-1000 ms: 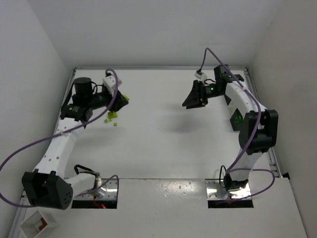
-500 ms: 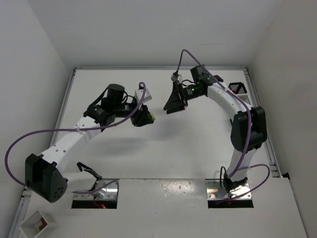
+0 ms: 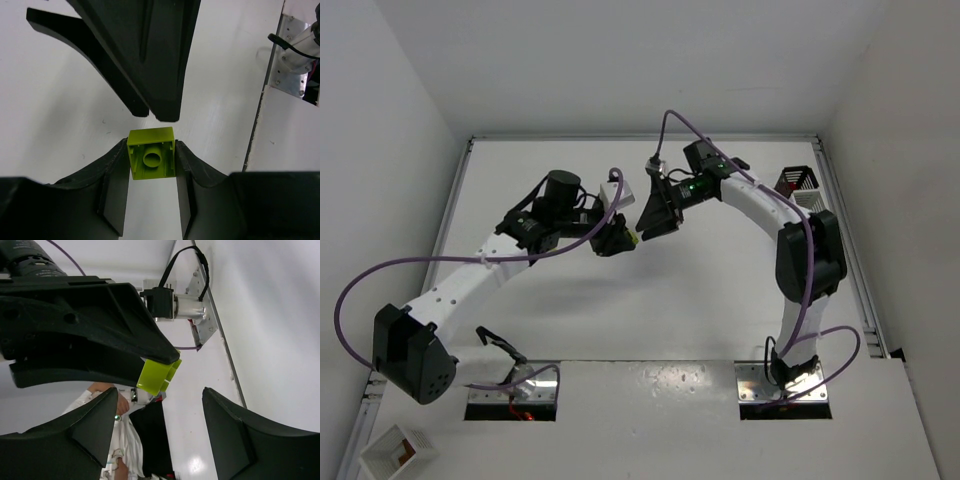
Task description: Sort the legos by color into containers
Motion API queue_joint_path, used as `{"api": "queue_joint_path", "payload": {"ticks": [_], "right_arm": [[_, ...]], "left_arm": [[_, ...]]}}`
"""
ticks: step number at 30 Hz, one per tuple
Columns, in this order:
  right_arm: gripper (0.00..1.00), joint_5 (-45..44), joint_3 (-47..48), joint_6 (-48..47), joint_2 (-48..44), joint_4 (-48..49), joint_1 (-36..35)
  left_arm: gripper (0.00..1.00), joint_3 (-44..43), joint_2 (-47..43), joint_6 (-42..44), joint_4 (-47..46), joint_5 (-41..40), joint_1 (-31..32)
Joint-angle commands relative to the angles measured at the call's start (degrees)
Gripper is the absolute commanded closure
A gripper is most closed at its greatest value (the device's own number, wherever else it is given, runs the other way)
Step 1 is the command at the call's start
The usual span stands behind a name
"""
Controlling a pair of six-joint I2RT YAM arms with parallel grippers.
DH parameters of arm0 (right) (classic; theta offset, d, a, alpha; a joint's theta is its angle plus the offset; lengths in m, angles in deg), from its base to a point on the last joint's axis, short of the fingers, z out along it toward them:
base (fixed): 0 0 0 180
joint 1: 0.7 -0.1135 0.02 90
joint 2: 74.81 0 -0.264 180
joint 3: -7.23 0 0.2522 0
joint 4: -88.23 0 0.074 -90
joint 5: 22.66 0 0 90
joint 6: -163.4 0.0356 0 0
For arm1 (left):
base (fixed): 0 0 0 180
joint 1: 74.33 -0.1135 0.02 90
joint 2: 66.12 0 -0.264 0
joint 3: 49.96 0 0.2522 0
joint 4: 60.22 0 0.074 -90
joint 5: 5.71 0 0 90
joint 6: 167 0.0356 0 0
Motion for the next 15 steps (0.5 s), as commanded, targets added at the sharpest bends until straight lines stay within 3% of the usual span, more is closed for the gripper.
{"api": "queue_joint_path", "payload": {"ticks": [1, 15], "right_arm": [[0.31, 0.9, 1.3, 1.1, 0.8, 2.6, -0.7], [0.32, 0.9, 1.9, 1.1, 3.2, 2.7, -5.0]], "left_arm": [[0.80, -2.3, 0.0, -0.3, -1.6, -0.2, 0.7], [0.80, -2.3, 1.0, -0.3, -1.6, 0.4, 1.8]]}}
